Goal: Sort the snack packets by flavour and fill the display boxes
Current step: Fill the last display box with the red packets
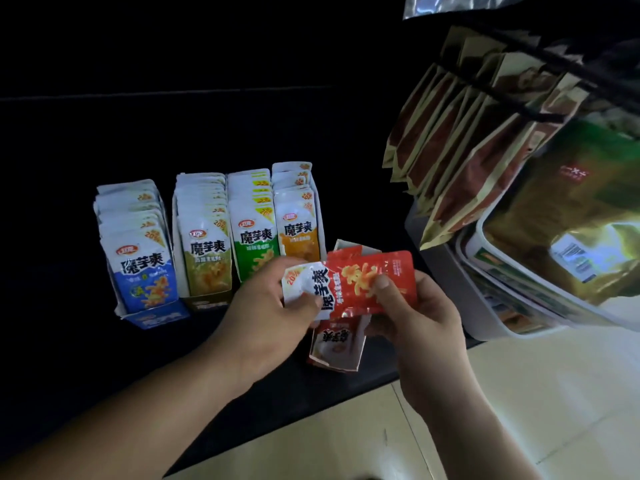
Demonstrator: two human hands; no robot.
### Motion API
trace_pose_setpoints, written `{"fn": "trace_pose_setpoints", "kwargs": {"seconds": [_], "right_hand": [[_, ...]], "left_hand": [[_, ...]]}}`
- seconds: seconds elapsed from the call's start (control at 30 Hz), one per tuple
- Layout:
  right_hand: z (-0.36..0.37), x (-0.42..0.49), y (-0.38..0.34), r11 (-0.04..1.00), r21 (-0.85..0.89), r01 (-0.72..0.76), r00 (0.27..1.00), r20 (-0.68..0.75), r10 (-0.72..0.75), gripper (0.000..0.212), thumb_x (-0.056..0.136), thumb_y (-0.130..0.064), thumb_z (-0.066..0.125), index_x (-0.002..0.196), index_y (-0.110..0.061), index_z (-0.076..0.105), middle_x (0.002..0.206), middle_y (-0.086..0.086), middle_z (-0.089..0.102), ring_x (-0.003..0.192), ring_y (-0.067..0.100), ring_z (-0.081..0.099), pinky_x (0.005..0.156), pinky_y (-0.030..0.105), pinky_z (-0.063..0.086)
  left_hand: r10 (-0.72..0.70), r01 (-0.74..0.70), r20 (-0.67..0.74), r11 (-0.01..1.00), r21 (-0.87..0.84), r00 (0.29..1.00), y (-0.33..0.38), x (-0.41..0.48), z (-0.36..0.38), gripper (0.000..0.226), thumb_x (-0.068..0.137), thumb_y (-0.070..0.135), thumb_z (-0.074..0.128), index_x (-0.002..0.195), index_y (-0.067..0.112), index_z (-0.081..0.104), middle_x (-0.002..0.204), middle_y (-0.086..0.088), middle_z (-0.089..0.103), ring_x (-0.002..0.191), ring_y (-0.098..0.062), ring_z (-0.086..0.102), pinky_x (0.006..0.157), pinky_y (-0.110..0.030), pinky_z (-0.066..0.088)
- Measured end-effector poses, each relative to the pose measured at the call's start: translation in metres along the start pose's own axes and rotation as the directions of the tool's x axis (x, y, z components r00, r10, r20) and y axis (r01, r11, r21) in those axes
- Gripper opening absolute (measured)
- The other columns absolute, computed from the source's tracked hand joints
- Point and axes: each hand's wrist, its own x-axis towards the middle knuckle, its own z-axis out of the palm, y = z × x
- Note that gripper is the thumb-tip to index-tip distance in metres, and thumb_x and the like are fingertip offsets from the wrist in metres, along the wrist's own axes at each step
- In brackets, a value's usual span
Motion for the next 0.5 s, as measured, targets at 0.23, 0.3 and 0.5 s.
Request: {"fn": "trace_pose_setpoints", "kwargs": {"seconds": [0.23,0.3,0.5], "right_hand": [[-0.021,0.002,-0.003,0.997,-0.009,-0.08,0.996,0.023,0.08,0.018,0.092,-0.013,0.075,0.103,-0.001,0.066,0.1,0.015,0.078,0.095,0.033,0.077,0.075,0.04,0.065],[-0.021,0.001,0.0,0.979,-0.193,-0.063,0.997,0.024,0.069,0.018,0.088,-0.012,0.08,0.1,-0.008,0.067,0.096,0.008,0.079,0.091,0.026,0.076,0.073,0.037,0.062],[-0.021,0.0,0.005,0.927,-0.362,0.094,0.982,0.184,-0.028,0.034,0.087,-0.005,0.08,0.113,-0.027,0.074,0.103,-0.001,0.077,0.089,0.026,0.072,0.078,0.036,0.062]], "left_hand": [[0.027,-0.026,-0.046,1.0,0.005,0.999,0.007,0.004,-0.005,0.01,0.097,0.018,0.07,0.099,0.028,0.071,0.092,0.013,0.079,0.075,-0.008,0.073,0.061,-0.019,0.055],[0.143,-0.14,-0.074,0.989,0.043,0.987,0.018,0.009,-0.014,0.008,0.1,0.021,0.067,0.095,0.026,0.071,0.09,0.011,0.078,0.073,-0.009,0.071,0.062,-0.021,0.056],[0.38,-0.458,0.261,0.785,0.417,0.888,0.008,0.005,-0.014,0.016,0.1,0.027,0.061,0.106,0.036,0.072,0.096,0.019,0.062,0.095,-0.002,0.059,0.084,-0.027,0.052]]}}
